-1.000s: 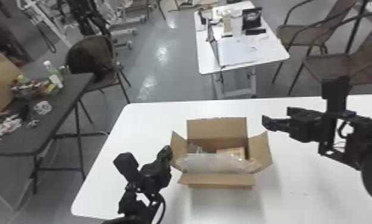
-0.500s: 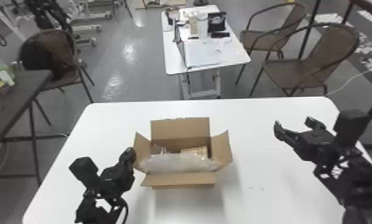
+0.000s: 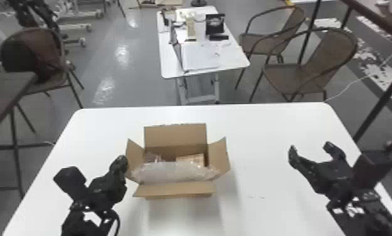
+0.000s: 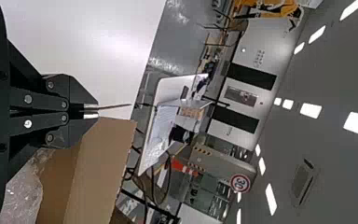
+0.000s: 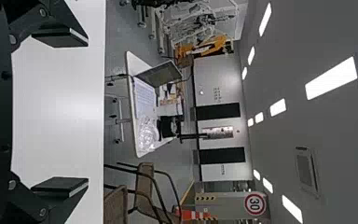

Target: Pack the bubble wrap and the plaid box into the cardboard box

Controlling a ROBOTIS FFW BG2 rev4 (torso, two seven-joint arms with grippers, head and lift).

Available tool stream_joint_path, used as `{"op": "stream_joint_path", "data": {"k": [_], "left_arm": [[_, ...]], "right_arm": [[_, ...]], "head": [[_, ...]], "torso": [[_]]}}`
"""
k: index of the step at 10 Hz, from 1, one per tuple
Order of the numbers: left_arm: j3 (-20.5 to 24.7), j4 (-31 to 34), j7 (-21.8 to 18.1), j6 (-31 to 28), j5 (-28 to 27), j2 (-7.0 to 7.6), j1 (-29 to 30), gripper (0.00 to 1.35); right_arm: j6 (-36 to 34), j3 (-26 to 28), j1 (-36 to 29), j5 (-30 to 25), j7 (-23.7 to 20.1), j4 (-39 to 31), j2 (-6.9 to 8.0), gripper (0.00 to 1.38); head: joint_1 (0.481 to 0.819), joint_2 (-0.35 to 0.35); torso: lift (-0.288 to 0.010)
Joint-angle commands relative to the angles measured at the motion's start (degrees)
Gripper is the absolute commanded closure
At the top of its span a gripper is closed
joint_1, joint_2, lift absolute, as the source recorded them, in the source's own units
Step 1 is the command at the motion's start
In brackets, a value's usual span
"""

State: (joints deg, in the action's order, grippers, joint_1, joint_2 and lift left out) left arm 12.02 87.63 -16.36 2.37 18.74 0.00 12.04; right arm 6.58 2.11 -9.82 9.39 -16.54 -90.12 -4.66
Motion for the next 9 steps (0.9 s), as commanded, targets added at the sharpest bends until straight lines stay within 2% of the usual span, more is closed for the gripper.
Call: {"op": "stream_joint_path", "data": {"k": [1,3,4,6,9], "left_arm": [[0.1,0.0,-0.1,0.0,0.0,-0.15,0.0,1.20],[0.2,0.0,0.0,-0.2,0.0,-0.15,0.0,1.20],[0.1,0.0,-0.1,-0.3,0.0,-0.15,-0.1,1.20],[0.3,0.0,0.0,-0.5,0.2,-0.15,0.1,1.20],[0.3,0.0,0.0,-0.6,0.0,-0.15,0.0,1.20]], "right_arm": [[3.4,0.8,-2.3,0.5,0.1,0.8,0.18,0.23],[8.2,2.5,-4.2,2.3,1.8,3.5,0.88,0.23],[12.5,2.5,-5.5,2.5,5.4,4.8,1.41,0.23],[17.2,2.6,-6.3,4.6,7.7,7.9,3.43,0.23],[17.3,2.6,-6.7,4.0,10.3,8.1,3.43,0.23]], "head": [[0.695,0.086],[0.695,0.071],[0.695,0.053],[0.695,0.027],[0.695,0.018]], "torso": [[0.000],[0.000],[0.000],[0.000],[0.000]]}}
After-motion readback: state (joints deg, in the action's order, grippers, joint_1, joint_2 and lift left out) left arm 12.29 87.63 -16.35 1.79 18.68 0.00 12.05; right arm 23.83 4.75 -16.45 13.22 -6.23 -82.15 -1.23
